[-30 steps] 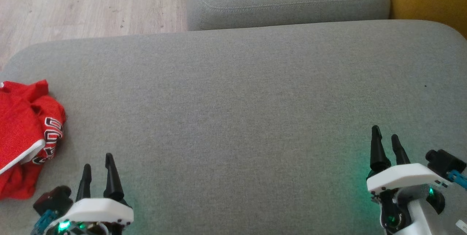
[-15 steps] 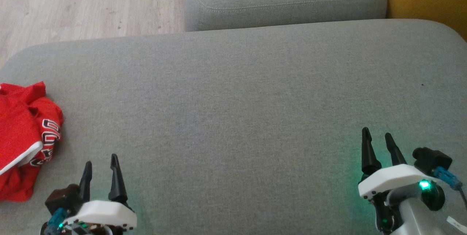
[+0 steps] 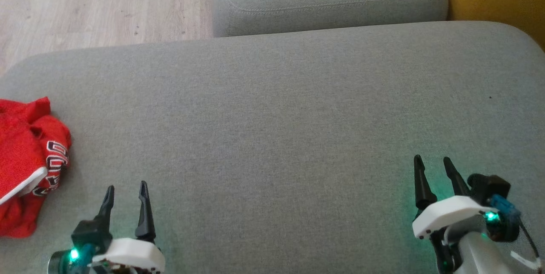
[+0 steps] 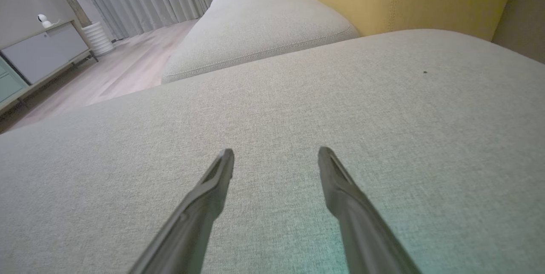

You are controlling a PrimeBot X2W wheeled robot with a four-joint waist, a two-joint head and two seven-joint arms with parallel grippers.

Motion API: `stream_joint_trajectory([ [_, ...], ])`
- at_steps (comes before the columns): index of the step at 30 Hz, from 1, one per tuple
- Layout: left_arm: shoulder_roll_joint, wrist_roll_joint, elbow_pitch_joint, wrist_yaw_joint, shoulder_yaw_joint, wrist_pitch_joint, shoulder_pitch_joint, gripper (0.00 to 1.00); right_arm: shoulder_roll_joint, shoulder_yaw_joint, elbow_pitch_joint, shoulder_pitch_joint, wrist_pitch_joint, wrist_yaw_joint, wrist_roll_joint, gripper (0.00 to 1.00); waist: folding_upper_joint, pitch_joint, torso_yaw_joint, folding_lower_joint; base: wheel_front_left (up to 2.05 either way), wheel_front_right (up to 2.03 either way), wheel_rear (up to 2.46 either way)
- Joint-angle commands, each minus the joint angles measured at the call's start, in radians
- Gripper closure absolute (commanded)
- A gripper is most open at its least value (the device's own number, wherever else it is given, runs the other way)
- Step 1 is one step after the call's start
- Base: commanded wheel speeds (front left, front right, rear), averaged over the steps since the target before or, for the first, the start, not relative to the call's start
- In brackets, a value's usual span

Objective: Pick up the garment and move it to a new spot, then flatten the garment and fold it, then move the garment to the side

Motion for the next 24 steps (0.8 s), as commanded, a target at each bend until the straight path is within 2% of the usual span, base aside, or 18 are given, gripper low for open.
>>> stream_joint_trajectory([
  [1,0.015,0.028,-0.019,0.006,0.028,-0.016,-0.051,0.0,-0.005,0.025,-0.021,-0.058,-0.017,-0.001,-0.03,0.0,0.0,0.0,0.0,0.0,0.0,0.0,0.0],
  [14,0.013,0.186,0.001,0.012,0.032,-0.054,-0.053,0.0,-0.005,0.042,0.029,-0.08,-0.055,-0.001,-0.186,0.0,0.0,0.006,-0.011,0.0,0.0,0.0,0.0],
  [24,0.001,0.185,-0.002,0.015,0.051,-0.056,-0.047,0.0,-0.005,0.037,0.033,-0.077,-0.056,-0.001,-0.185,0.0,0.0,0.002,-0.009,0.0,0.0,0.0,0.0],
])
